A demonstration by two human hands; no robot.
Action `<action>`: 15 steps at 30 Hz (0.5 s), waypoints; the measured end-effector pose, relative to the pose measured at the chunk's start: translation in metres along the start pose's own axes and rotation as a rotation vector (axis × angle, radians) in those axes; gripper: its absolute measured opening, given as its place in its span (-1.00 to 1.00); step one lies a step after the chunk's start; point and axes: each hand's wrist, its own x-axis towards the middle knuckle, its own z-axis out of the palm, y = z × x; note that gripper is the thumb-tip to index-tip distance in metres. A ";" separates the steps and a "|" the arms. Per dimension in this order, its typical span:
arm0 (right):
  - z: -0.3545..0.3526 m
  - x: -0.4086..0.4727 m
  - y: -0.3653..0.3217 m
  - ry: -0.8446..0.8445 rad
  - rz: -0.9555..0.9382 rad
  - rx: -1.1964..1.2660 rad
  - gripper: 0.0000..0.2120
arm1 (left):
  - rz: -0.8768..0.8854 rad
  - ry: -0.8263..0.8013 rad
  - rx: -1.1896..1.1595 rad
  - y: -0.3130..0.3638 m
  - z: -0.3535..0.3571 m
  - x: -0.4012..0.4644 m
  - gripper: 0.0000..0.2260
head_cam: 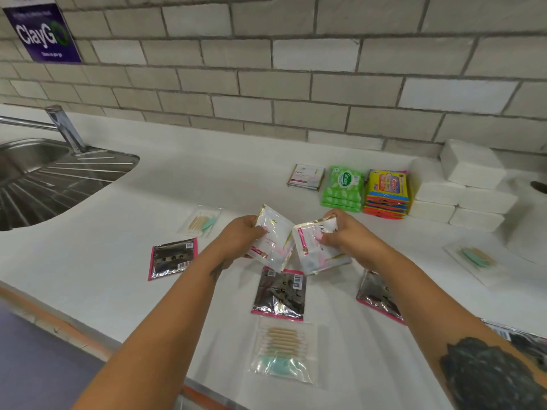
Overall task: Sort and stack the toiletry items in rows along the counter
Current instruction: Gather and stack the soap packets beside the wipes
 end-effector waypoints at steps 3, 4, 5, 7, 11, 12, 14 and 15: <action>0.010 0.002 -0.016 -0.073 -0.057 -0.221 -0.72 | 0.013 -0.081 -0.038 0.008 0.008 0.000 -0.84; 0.014 0.003 -0.022 -0.078 -0.099 -0.330 -0.72 | 0.019 -0.110 -0.050 0.010 0.009 0.000 -0.84; 0.019 0.004 -0.026 -0.071 -0.142 -0.438 -0.71 | 0.024 -0.137 -0.056 0.010 0.011 0.001 -0.83; 0.027 0.005 -0.033 -0.016 -0.213 -0.577 -0.69 | 0.031 -0.198 -0.036 0.011 0.014 0.003 -0.78; 0.036 0.012 -0.037 0.122 -0.247 -0.570 -0.65 | 0.113 -0.309 -0.014 0.003 0.018 0.019 -0.64; 0.037 0.013 -0.037 0.145 -0.242 -0.546 -0.64 | 0.141 -0.314 -0.030 0.000 0.019 0.022 -0.61; 0.039 0.017 -0.038 0.185 -0.237 -0.495 -0.62 | 0.177 -0.284 -0.079 -0.007 0.022 0.030 -0.62; 0.040 0.017 -0.037 0.207 -0.240 -0.479 -0.60 | 0.185 -0.256 -0.108 -0.010 0.024 0.033 -0.65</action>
